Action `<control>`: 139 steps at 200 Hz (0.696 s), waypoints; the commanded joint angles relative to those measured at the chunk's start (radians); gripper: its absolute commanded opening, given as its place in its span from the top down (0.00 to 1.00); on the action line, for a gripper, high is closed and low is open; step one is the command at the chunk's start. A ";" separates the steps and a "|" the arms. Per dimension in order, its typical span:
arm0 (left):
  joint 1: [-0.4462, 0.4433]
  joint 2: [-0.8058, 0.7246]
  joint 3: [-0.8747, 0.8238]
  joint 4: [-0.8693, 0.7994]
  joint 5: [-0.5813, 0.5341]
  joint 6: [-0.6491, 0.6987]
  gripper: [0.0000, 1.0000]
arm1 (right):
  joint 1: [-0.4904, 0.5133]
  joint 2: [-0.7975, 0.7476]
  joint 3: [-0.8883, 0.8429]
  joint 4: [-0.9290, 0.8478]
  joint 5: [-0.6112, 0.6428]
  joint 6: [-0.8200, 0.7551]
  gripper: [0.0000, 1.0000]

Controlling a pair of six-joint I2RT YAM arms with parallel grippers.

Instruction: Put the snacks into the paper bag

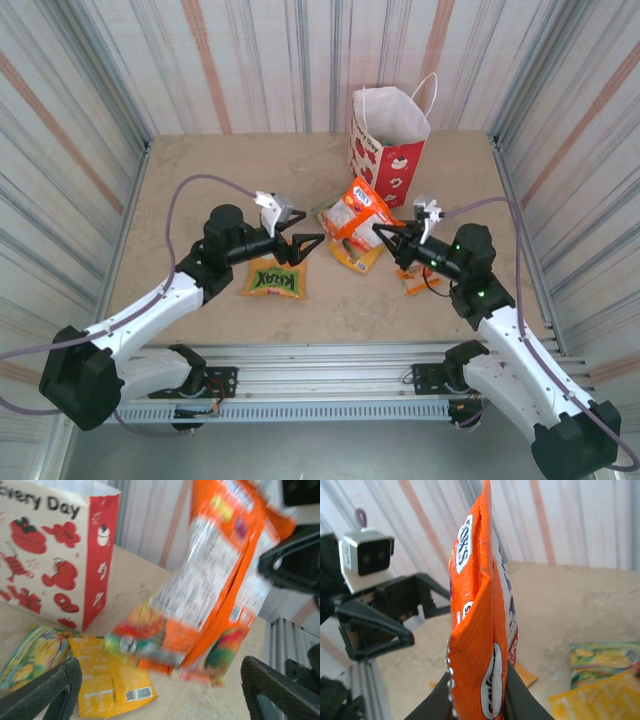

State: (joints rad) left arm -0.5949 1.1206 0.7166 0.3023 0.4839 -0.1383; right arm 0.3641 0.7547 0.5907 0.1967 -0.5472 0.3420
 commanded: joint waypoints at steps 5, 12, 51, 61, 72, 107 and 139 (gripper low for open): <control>0.005 -0.027 0.044 -0.088 -0.148 0.002 0.11 | -0.015 0.042 0.158 -0.115 0.142 -0.099 0.99; 0.004 -0.024 0.051 -0.107 -0.169 0.001 0.10 | -0.016 0.059 0.195 -0.142 0.167 -0.116 0.99; 0.003 -0.004 0.112 -0.203 -0.235 0.035 0.08 | -0.026 0.158 0.364 -0.206 0.251 -0.193 0.98; 0.000 0.005 0.126 -0.221 -0.244 0.046 0.08 | -0.029 0.185 0.411 -0.225 0.274 -0.205 0.97; -0.003 0.017 0.144 -0.234 -0.249 0.060 0.08 | -0.035 0.219 0.469 -0.242 0.292 -0.222 0.97; -0.011 0.064 0.203 -0.267 -0.279 0.089 0.07 | -0.069 0.344 0.652 -0.263 0.339 -0.279 0.97; -0.022 0.095 0.225 -0.263 -0.278 0.098 0.07 | -0.118 0.478 0.827 -0.285 0.367 -0.347 0.97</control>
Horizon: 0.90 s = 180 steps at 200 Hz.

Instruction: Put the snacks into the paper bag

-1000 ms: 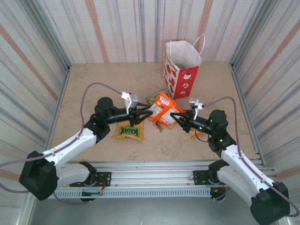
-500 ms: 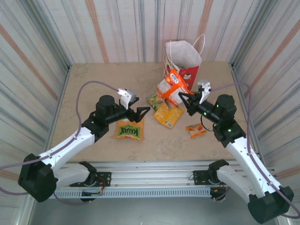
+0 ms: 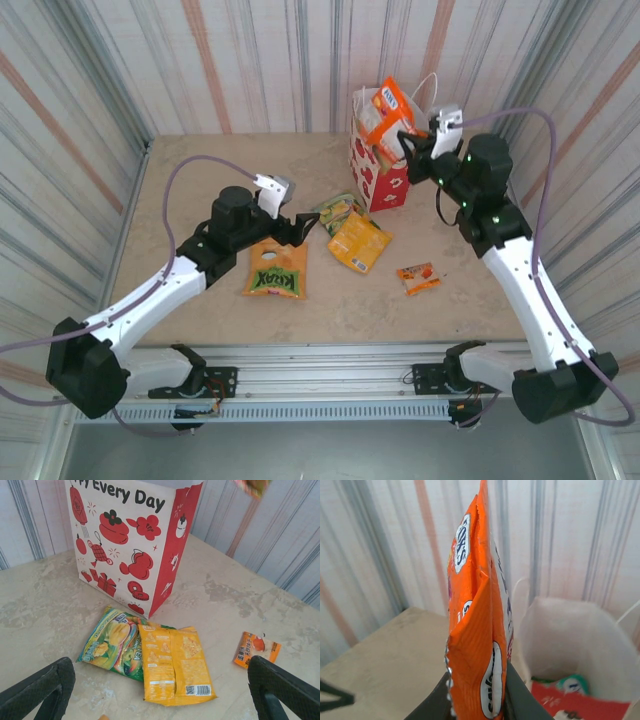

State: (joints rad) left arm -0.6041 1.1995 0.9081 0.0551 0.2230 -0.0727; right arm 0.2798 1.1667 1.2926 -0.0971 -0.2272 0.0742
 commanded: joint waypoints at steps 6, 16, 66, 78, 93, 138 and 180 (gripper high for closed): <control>-0.015 0.020 0.034 -0.015 -0.015 0.033 0.07 | -0.044 0.093 0.158 0.005 0.044 -0.082 0.97; -0.017 0.026 0.037 -0.017 -0.017 0.033 0.07 | -0.062 0.138 0.215 -0.004 0.041 -0.084 0.98; -0.021 0.047 0.046 -0.023 -0.046 0.023 0.07 | -0.122 0.360 0.411 -0.039 0.056 -0.100 0.97; -0.020 0.050 0.044 -0.024 -0.054 0.025 0.07 | -0.123 0.399 0.427 -0.044 0.050 -0.099 0.97; -0.020 0.057 0.040 -0.020 -0.059 0.026 0.07 | -0.123 0.435 0.428 -0.047 0.040 -0.096 0.97; -0.020 0.084 0.052 -0.034 -0.058 0.031 0.07 | -0.125 0.520 0.432 -0.067 0.039 -0.119 0.67; -0.020 0.069 0.026 -0.023 -0.073 0.009 0.07 | -0.124 0.491 0.449 -0.171 0.044 -0.133 0.45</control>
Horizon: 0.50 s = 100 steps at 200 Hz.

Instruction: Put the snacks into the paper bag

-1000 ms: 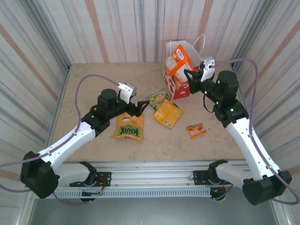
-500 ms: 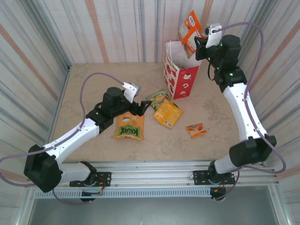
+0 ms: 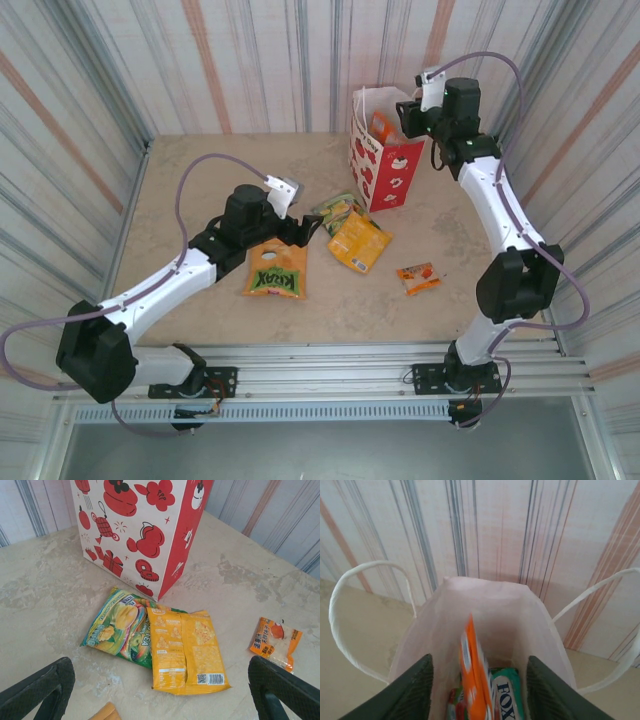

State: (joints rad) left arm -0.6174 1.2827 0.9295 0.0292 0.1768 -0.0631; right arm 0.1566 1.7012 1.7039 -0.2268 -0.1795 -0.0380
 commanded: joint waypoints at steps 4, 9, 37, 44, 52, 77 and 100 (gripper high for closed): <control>-0.007 -0.016 0.002 0.003 -0.026 -0.001 0.07 | -0.001 -0.054 0.032 -0.047 -0.004 -0.022 0.45; -0.007 -0.018 -0.001 0.001 -0.027 -0.003 0.07 | -0.002 -0.068 0.023 -0.055 -0.006 -0.021 0.44; -0.007 -0.035 -0.001 -0.045 -0.044 -0.025 0.07 | 0.005 -0.185 -0.076 -0.078 -0.030 0.011 0.43; -0.007 -0.042 -0.001 -0.060 -0.060 -0.034 0.07 | 0.011 -0.223 -0.118 -0.072 -0.043 0.024 0.42; -0.007 -0.049 -0.003 -0.081 -0.081 -0.049 0.07 | 0.018 -0.265 -0.173 -0.064 -0.059 0.043 0.42; -0.006 -0.064 -0.005 -0.153 -0.108 -0.092 0.07 | 0.070 -0.380 -0.330 -0.067 -0.069 0.087 0.41; 0.000 -0.069 0.000 -0.223 -0.088 -0.129 0.06 | 0.140 -0.454 -0.438 -0.080 -0.042 0.094 0.41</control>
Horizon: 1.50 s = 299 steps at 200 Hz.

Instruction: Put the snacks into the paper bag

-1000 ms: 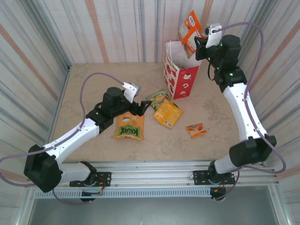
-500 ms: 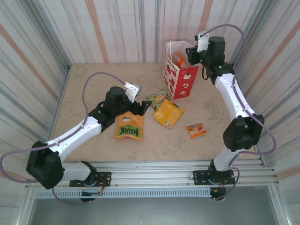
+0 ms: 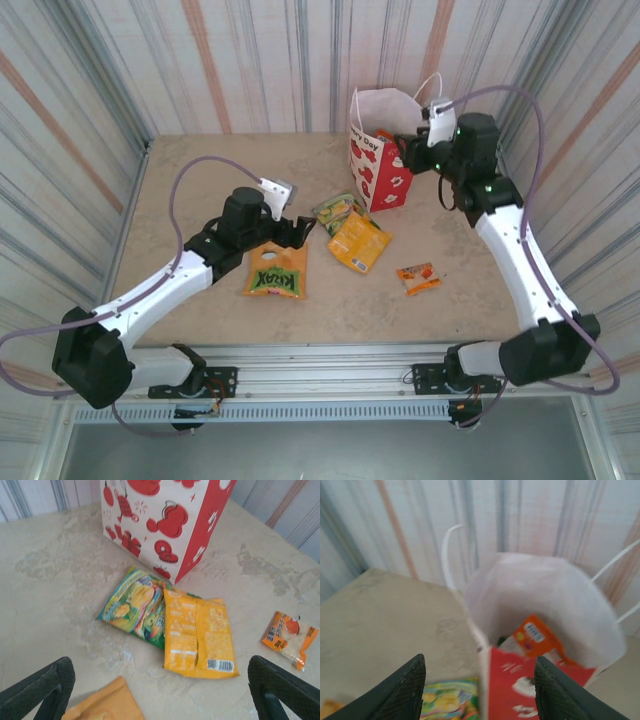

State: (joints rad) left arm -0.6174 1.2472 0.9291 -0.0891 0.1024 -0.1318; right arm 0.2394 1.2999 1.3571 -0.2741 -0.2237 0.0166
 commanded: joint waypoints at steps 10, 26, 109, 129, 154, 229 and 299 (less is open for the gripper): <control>0.013 -0.035 0.000 -0.133 0.009 -0.086 0.06 | 0.092 -0.075 -0.133 -0.036 0.014 0.048 0.41; 0.050 -0.037 -0.007 -0.177 0.045 -0.137 0.06 | 0.149 -0.098 -0.195 -0.035 0.025 0.078 0.41; 0.312 -0.128 -0.194 -0.256 0.172 -0.417 0.10 | 0.461 0.018 -0.397 0.065 0.085 0.285 0.42; 0.368 -0.142 -0.215 -0.303 0.172 -0.434 0.11 | 0.534 0.088 -0.398 0.113 0.083 0.322 0.43; 0.428 -0.156 -0.240 -0.338 0.183 -0.444 0.11 | 0.605 0.189 -0.342 0.123 0.084 0.323 0.43; 0.514 -0.131 -0.306 -0.300 0.227 -0.449 0.16 | 0.708 0.516 -0.129 0.149 0.008 0.287 0.55; 0.501 -0.036 -0.310 -0.233 0.317 -0.434 0.22 | 0.773 0.641 -0.072 0.096 -0.028 0.322 0.66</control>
State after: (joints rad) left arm -0.1112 1.1893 0.6258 -0.3466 0.3779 -0.5732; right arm 0.9840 1.9045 1.2411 -0.1345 -0.2325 0.3111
